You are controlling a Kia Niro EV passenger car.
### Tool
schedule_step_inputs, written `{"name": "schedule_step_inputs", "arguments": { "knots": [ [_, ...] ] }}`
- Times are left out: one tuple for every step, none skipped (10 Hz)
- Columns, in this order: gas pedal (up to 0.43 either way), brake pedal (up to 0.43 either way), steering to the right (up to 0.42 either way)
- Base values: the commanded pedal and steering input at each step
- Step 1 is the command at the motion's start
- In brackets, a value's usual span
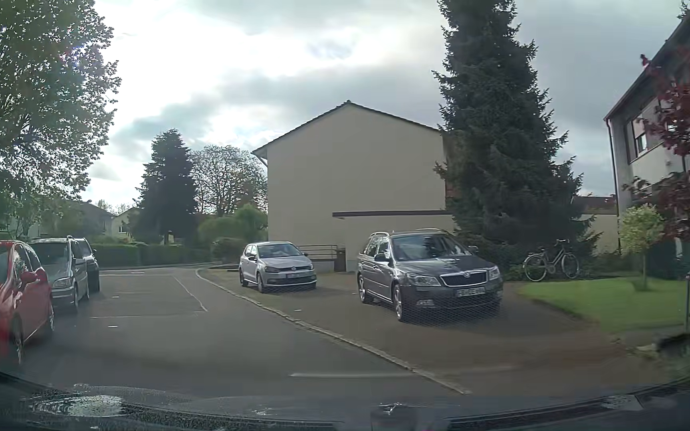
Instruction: Follow the waypoints while adhering to traffic rules and regulations
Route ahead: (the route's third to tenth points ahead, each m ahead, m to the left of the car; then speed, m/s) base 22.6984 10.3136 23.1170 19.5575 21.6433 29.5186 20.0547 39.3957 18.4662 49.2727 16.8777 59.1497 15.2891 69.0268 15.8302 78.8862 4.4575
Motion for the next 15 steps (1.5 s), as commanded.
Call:
{"name": "schedule_step_inputs", "arguments": {
  "knots": [
    [0.087,0.000,-0.273],
    [0.087,0.000,-0.273],
    [0.087,0.000,-0.272],
    [0.087,0.000,-0.269],
    [0.087,0.000,-0.268],
    [0.087,0.000,-0.262],
    [0.087,0.000,-0.240],
    [0.087,0.000,-0.210],
    [0.087,0.000,-0.188],
    [0.087,0.000,-0.178],
    [0.087,0.000,-0.164],
    [0.087,0.000,-0.145],
    [0.087,0.000,-0.126],
    [0.087,0.000,-0.108],
    [0.087,0.000,-0.104]
  ]
}}
